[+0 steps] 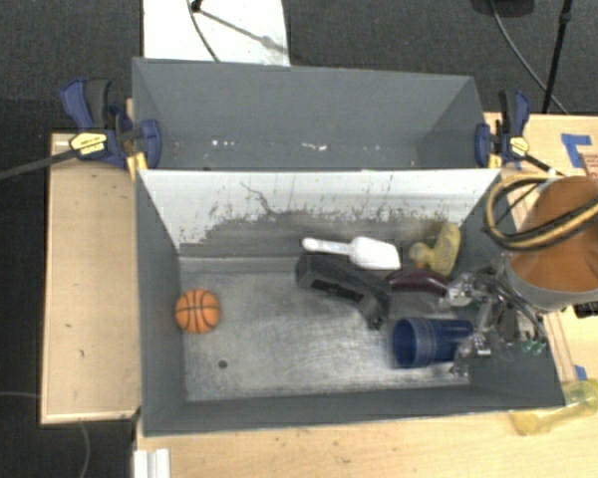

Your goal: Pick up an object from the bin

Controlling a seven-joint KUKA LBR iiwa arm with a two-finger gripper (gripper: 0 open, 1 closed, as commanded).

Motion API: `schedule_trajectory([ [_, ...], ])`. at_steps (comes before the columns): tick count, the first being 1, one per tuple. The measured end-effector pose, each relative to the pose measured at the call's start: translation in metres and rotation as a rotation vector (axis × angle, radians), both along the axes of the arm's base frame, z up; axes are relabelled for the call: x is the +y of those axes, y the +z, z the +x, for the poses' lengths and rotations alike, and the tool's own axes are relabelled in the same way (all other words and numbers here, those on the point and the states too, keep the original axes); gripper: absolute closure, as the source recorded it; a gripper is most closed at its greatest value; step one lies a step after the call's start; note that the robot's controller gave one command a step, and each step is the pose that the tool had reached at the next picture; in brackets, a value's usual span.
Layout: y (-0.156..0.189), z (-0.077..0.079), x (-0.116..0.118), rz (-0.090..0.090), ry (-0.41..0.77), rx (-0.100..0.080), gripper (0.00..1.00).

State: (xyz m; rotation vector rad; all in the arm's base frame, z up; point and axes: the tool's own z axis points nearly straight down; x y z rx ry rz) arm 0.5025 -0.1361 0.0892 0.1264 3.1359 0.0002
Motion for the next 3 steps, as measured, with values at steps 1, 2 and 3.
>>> schedule_trajectory([
  [1, 0.010, 0.026, -0.001, 0.004, 0.021, 0.011, 0.00],
  [2, -0.018, 0.016, -0.006, 0.007, -0.052, 0.018, 0.00],
  [3, -0.015, 0.064, 0.091, -0.001, -0.060, -0.003, 1.00],
])
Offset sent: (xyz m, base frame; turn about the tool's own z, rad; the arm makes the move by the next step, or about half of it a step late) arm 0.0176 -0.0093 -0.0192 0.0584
